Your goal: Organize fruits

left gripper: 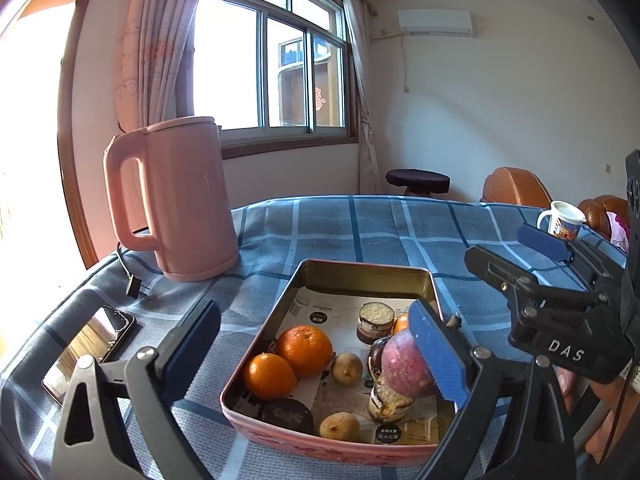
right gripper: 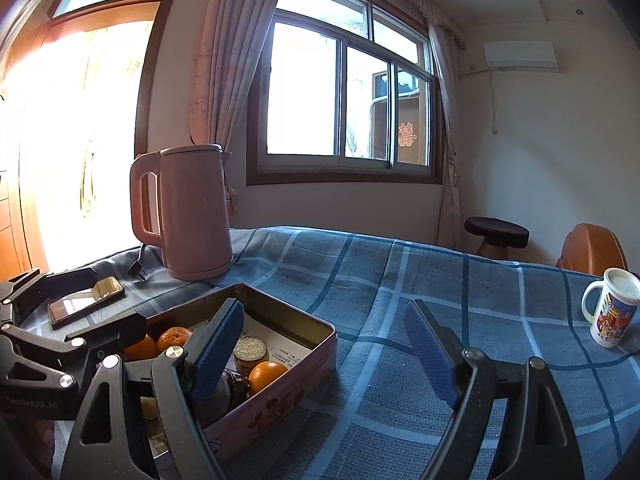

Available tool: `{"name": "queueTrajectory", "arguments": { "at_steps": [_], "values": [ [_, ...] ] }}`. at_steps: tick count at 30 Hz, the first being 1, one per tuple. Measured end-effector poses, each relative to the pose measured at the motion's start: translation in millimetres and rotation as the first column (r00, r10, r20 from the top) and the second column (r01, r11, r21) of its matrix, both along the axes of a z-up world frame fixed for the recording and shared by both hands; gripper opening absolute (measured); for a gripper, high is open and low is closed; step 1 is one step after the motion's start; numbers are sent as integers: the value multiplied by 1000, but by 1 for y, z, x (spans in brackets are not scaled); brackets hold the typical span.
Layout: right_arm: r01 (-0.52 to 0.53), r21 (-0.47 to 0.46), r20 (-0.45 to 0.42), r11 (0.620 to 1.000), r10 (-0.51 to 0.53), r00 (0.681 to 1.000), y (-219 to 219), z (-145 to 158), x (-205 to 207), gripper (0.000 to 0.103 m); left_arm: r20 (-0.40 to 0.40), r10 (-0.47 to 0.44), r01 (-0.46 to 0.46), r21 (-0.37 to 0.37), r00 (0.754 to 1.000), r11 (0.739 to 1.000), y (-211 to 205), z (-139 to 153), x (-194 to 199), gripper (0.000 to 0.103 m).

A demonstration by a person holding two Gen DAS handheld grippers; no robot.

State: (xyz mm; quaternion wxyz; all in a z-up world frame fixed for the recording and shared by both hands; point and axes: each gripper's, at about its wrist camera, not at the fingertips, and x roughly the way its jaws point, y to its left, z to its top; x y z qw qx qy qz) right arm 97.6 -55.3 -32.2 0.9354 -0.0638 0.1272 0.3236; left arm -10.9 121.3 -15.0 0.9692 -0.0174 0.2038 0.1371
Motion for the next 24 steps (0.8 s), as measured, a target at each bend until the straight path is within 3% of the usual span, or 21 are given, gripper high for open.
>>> {"name": "queueTrajectory", "arguments": {
  "at_steps": [6, 24],
  "values": [
    [12, 19, 7, 1000, -12, 1000, -5, 1, -1, 83, 6, 2, -2, 15, 1000, 1000, -4, 2, -1, 103],
    [19, 17, 5, 1000, -19, 1000, -7, 2, 0, 84, 5, -7, 7, 33, 1000, 999, -8, 3, 0, 103]
  ]
}}
